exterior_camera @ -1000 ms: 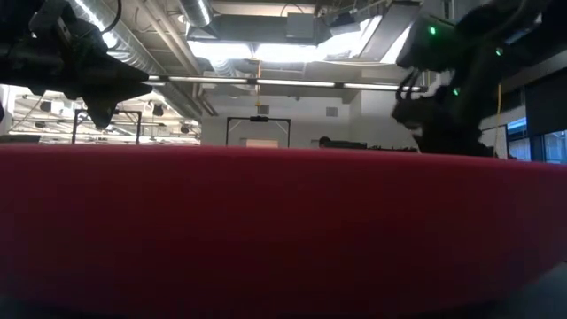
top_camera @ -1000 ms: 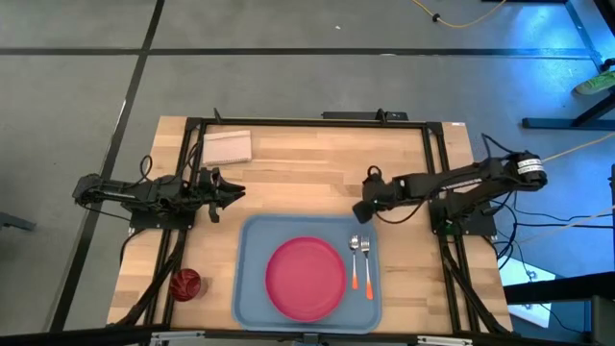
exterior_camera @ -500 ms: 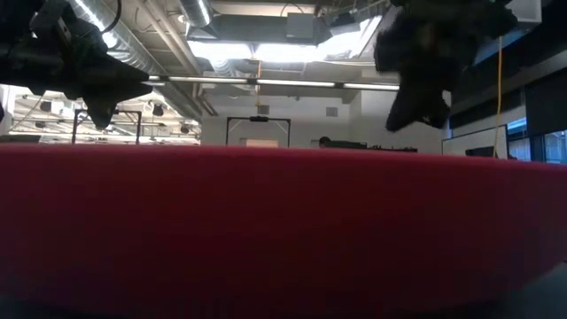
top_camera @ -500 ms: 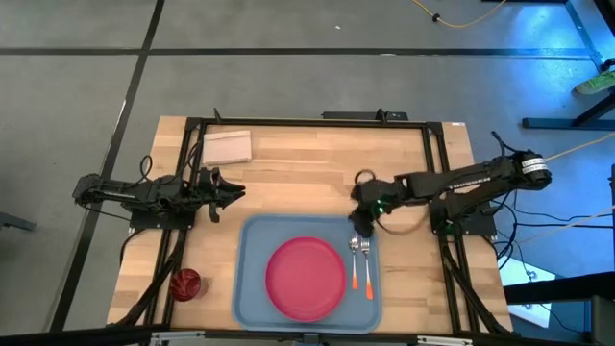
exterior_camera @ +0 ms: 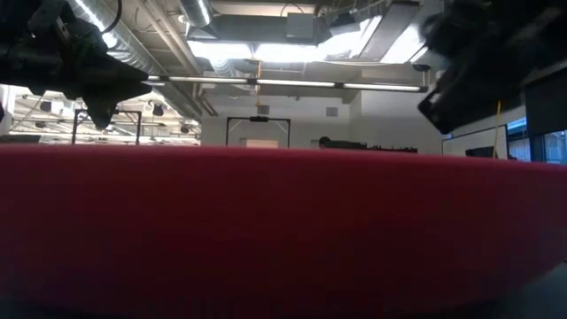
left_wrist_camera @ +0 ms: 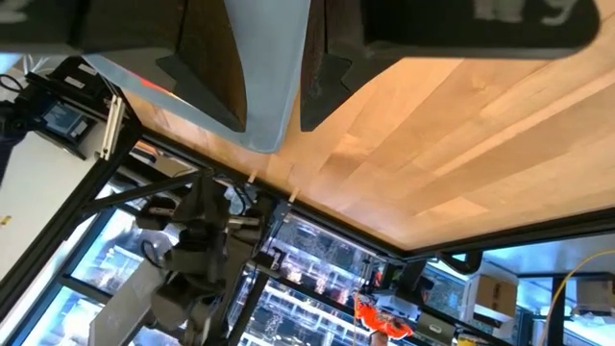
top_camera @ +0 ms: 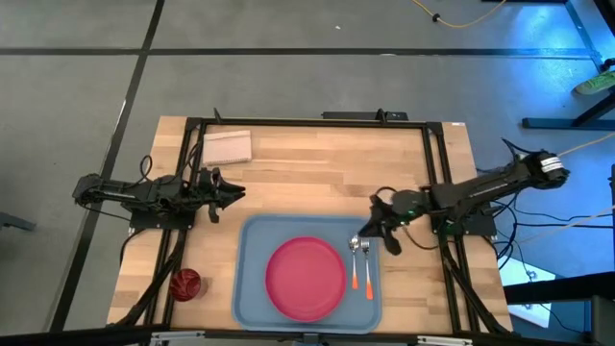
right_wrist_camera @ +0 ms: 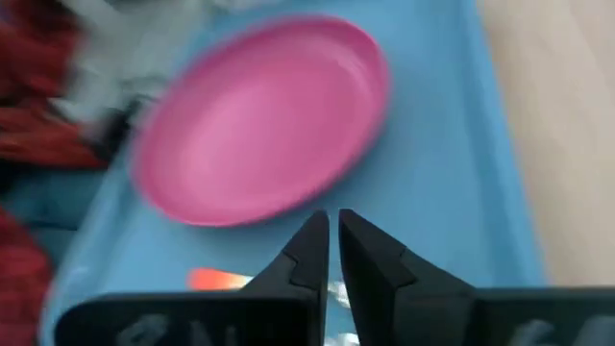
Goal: Pick and place plate/cup/fork/spoon on tray
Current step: Put the red cup on the blue tray to the top left of the red plate
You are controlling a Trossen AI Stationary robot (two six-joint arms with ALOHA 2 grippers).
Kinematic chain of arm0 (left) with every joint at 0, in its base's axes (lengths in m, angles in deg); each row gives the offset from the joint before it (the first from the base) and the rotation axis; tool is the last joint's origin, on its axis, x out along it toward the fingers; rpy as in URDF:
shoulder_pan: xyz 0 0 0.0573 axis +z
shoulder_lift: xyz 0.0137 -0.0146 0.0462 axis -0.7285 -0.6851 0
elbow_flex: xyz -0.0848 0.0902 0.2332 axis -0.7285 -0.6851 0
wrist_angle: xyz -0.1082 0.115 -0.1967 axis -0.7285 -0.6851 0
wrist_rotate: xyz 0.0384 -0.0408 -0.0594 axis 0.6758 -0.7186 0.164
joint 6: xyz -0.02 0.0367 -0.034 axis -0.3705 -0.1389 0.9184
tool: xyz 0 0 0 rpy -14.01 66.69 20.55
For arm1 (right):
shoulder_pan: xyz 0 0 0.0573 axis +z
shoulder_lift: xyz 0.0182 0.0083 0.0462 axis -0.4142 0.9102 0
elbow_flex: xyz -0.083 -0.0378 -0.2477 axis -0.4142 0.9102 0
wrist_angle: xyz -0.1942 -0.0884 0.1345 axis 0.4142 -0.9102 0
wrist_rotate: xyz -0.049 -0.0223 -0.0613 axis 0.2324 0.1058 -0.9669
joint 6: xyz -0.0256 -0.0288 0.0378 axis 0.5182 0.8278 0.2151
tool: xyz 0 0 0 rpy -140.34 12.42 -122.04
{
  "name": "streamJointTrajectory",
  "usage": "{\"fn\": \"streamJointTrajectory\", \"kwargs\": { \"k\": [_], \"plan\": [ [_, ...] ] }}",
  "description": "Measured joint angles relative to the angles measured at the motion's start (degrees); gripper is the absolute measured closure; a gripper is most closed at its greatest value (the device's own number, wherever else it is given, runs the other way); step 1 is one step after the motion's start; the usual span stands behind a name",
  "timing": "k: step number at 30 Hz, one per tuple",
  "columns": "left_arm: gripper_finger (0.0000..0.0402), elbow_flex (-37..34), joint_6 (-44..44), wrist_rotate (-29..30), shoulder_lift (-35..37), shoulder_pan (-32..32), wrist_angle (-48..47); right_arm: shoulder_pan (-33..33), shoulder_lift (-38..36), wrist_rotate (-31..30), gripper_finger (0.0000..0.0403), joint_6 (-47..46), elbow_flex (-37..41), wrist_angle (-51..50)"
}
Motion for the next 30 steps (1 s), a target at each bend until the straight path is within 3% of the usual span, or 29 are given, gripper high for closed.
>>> {"fn": "streamJointTrajectory", "kwargs": {
  "k": [4,8,11,16,22,30],
  "plan": [
    [0.0308,0.0,0.0,0.2,0.0,0.0,0.0,0.5,-8.8,2.6,0.0368,1.5,10.0,15.4],
    [0.0308,0.0,-0.1,0.8,0.0,0.0,0.0,0.7,-17.2,3.0,0.0368,2.9,16.3,22.1],
    [0.0308,0.0,-0.2,0.9,0.0,0.0,0.0,0.7,-22.2,2.8,0.0368,2.7,19.1,22.1],
    [0.0308,0.0,-0.2,1.1,0.0,0.0,0.0,0.7,-28.9,-2.7,0.0368,2.9,22.9,22.0],
    [0.0308,0.0,-0.2,1.1,0.0,0.0,0.0,0.7,-33.9,-3.1,0.0368,3.3,24.8,22.2],
    [0.0308,0.0,-0.2,1.1,0.0,0.0,0.0,-0.6,-41.2,-3.4,0.0368,2.5,24.9,11.9]
  ]
}}
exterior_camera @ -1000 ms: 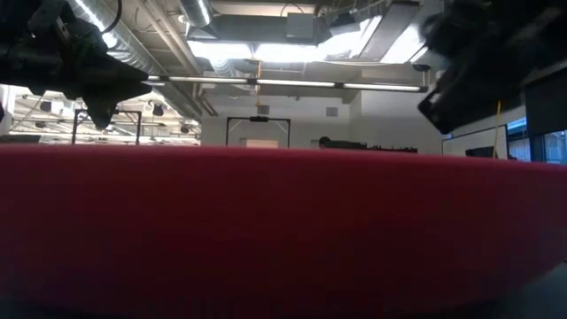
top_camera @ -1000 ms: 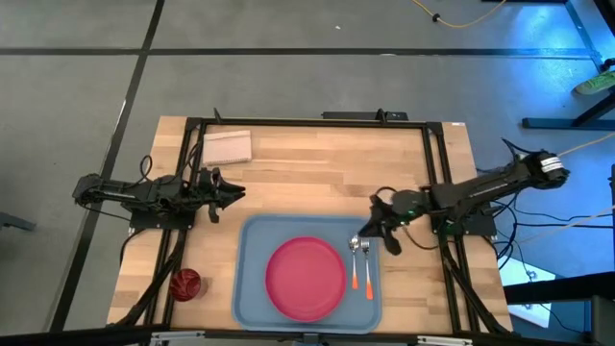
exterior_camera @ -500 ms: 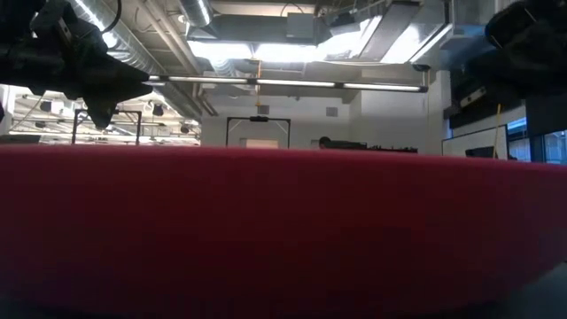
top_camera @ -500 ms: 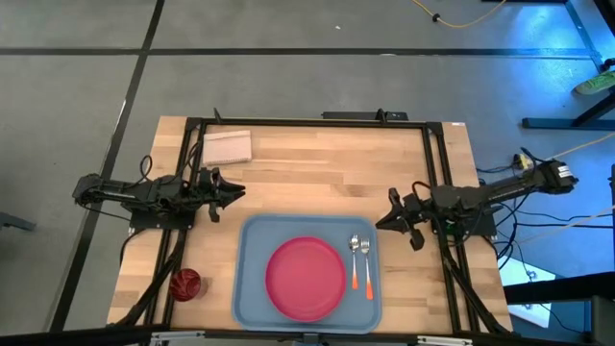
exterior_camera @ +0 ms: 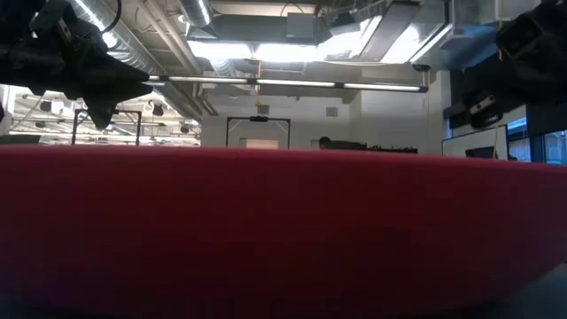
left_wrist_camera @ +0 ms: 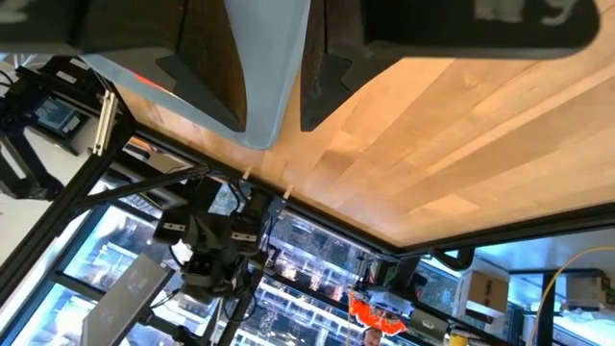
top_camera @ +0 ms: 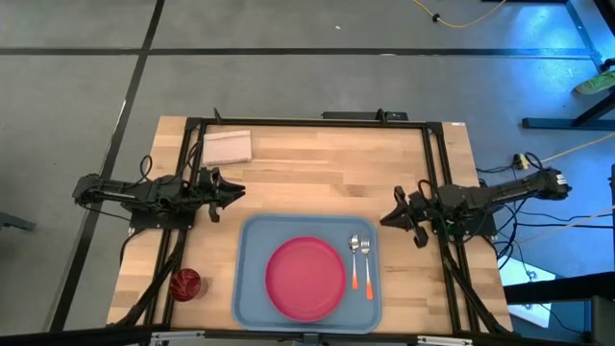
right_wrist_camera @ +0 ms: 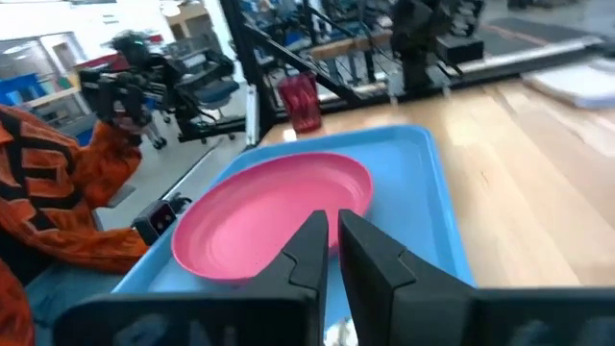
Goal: Pick and place plate/cup/fork/spoon on tray
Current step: Put the red cup on the blue tray to the top left of the red plate
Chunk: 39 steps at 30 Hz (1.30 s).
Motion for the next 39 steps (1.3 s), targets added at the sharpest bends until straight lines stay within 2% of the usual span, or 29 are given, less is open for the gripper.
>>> {"fn": "streamJointTrajectory", "kwargs": {
  "k": [12,18,20,22,25,28,32,35,39],
  "plan": [
    [0.0308,0.0,0.0,0.0,0.0,0.0,0.0,-0.6,-9.3,-4.0,0.0368,-4.4,0.0,-15.0],
    [0.0308,0.1,1.0,-2.1,0.0,0.0,0.7,-0.7,-9.7,-4.3,0.0368,-2.6,-0.3,-15.6],
    [0.0308,2.3,1.9,-7.2,0.0,0.0,2.2,-0.7,-9.7,-4.3,0.0368,-2.6,-0.3,-15.6],
    [0.0308,6.1,2.0,-15.1,0.1,0.0,4.5,-0.7,-9.7,-4.3,0.0368,-2.7,-0.3,-15.6],
    [0.0308,12.9,3.4,-23.5,-0.6,0.0,3.1,-0.7,-9.7,-4.3,0.0368,-2.8,-0.3,-15.6],
    [0.0308,21.2,2.2,-26.6,-3.5,0.0,-4.1,-0.7,-9.7,-4.3,0.0368,-2.9,-0.3,-15.5],
    [0.0308,31.6,3.1,-24.3,-12.6,0.0,-20.2,-0.7,-9.7,-4.3,0.0368,-2.8,-0.3,-15.5],
    [0.0308,37.4,6.9,-25.3,-21.2,-0.3,-32.8,-0.7,-9.7,-4.3,0.0368,-2.8,-0.3,-15.5],
    [0.0308,42.7,16.7,-30.7,-31.2,-2.0,-51.1,-0.7,-9.7,-4.3,0.0368,-2.9,-0.3,-15.5]
  ]
}}
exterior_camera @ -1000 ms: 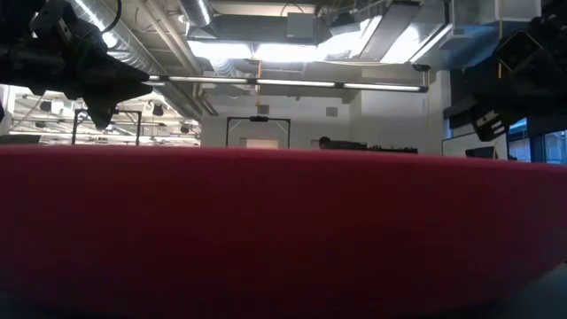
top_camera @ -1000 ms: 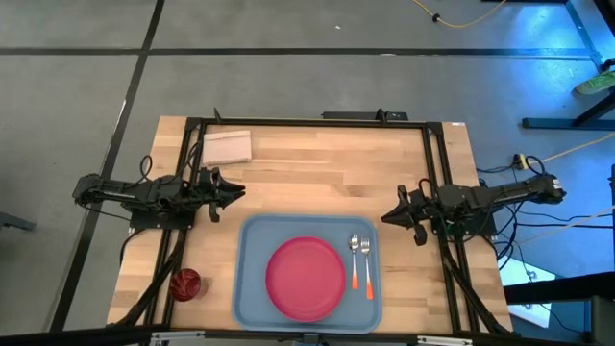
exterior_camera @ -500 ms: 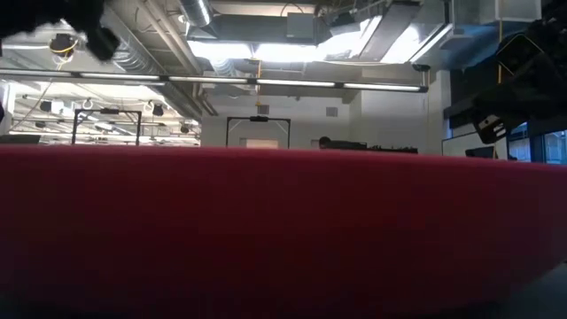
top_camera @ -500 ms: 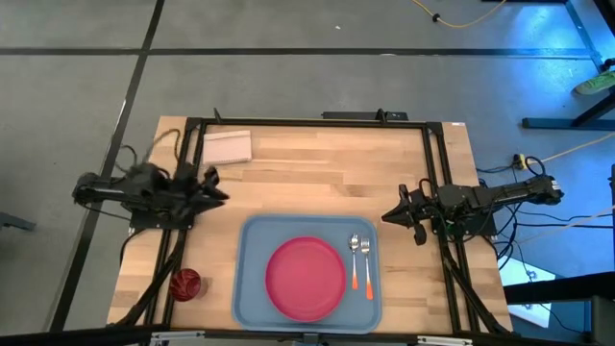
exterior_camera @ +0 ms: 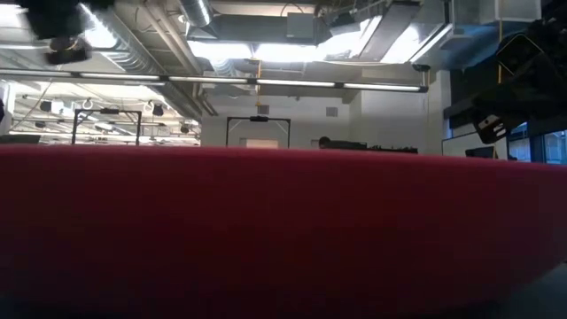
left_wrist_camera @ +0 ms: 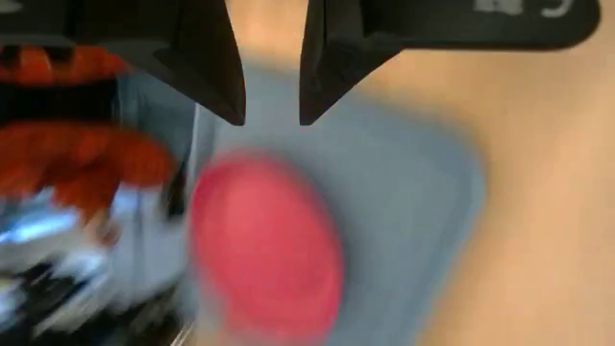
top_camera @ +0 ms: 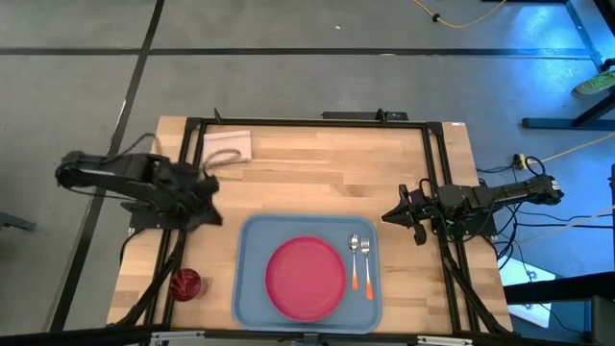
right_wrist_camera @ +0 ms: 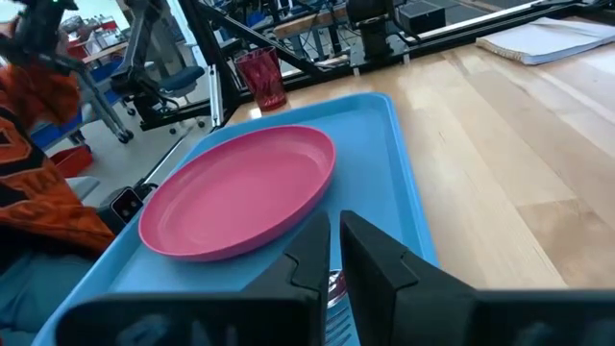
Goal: Pick and place plate/cup/fork/spoon on tray
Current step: Put the red cup on the blue tray to the top left of the red plate
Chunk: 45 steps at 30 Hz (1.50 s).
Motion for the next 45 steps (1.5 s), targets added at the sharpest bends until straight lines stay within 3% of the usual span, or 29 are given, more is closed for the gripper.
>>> {"fn": "streamJointTrajectory", "kwargs": {
  "k": [5,12,16,21,27,29,33,39,45],
  "plan": [
    [0.0308,2.2,14.4,-9.1,-9.0,-3.7,-10.0,0.0,0.0,0.0,0.0368,0.0,0.0,0.0],
    [0.0308,2.2,32.4,-21.9,-14.9,-12.4,-8.5,0.0,0.0,0.0,0.0368,0.1,0.0,0.0],
    [0.0308,3.0,42.4,-23.2,-15.8,-18.8,-6.5,0.0,0.0,0.0,0.0368,0.0,0.0,0.0],
    [0.0308,8.4,48.7,-17.2,-16.2,-28.3,-6.3,0.0,0.0,0.0,0.0368,0.0,0.0,0.0],
    [0.0308,16.8,50.3,5.8,-16.9,-41.9,-6.5,0.0,0.0,0.0,0.0368,0.0,0.0,0.0],
    [0.0308,18.0,49.3,10.8,-18.0,-46.5,-6.6,0.0,0.0,0.0,0.0368,0.1,-0.1,0.0],
    [0.0313,18.3,48.3,12.0,-22.6,-53.1,-5.9,0.0,0.0,0.0,0.0368,0.0,-0.1,0.0],
    [0.0321,18.3,46.4,12.5,-30.8,-55.8,-3.1,0.0,0.0,0.0,0.0368,0.1,-0.1,0.0],
    [0.0323,18.3,35.8,22.5,-35.5,-56.3,-8.3,0.0,0.0,0.0,0.0368,0.1,-0.1,0.0]
  ]
}}
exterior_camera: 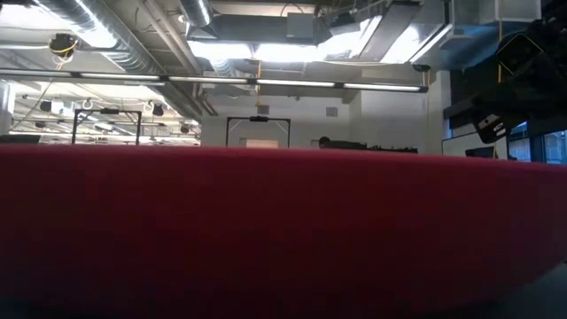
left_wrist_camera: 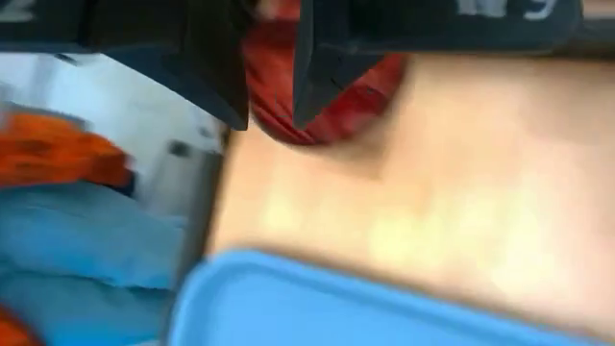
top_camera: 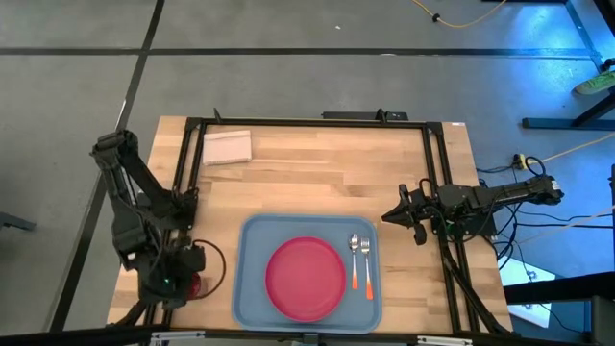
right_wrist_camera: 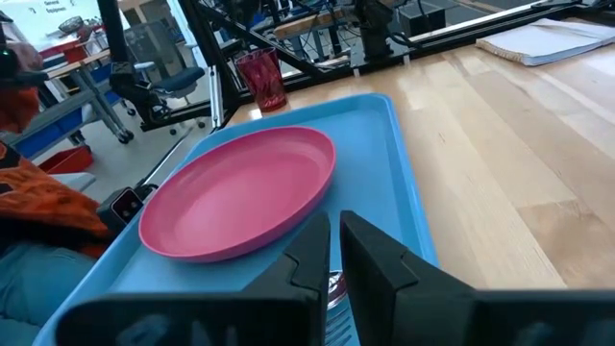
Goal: Pick and place plate/cup/fork/spoon on tray
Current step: Put the red cup on the blue tray to the top left of the red plate
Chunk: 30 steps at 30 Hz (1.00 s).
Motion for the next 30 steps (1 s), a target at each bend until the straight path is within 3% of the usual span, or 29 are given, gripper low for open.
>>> {"fn": "streamJointTrajectory", "kwargs": {
  "k": [7,19,30],
  "plan": [
    [0.0323,0.0,-7.0,6.1,-0.8,0.0,-4.7,0.0,0.0,0.0,0.0368,0.0,0.0,0.0],
    [0.0323,-0.1,-7.4,2.2,-3.9,-3.0,-6.4,0.0,0.0,0.0,0.0368,-0.1,0.0,0.0],
    [0.0323,-0.1,-7.4,3.7,-6.2,-4.0,-9.6,0.0,0.0,0.0,0.0368,-0.1,0.0,0.0]
  ]
}}
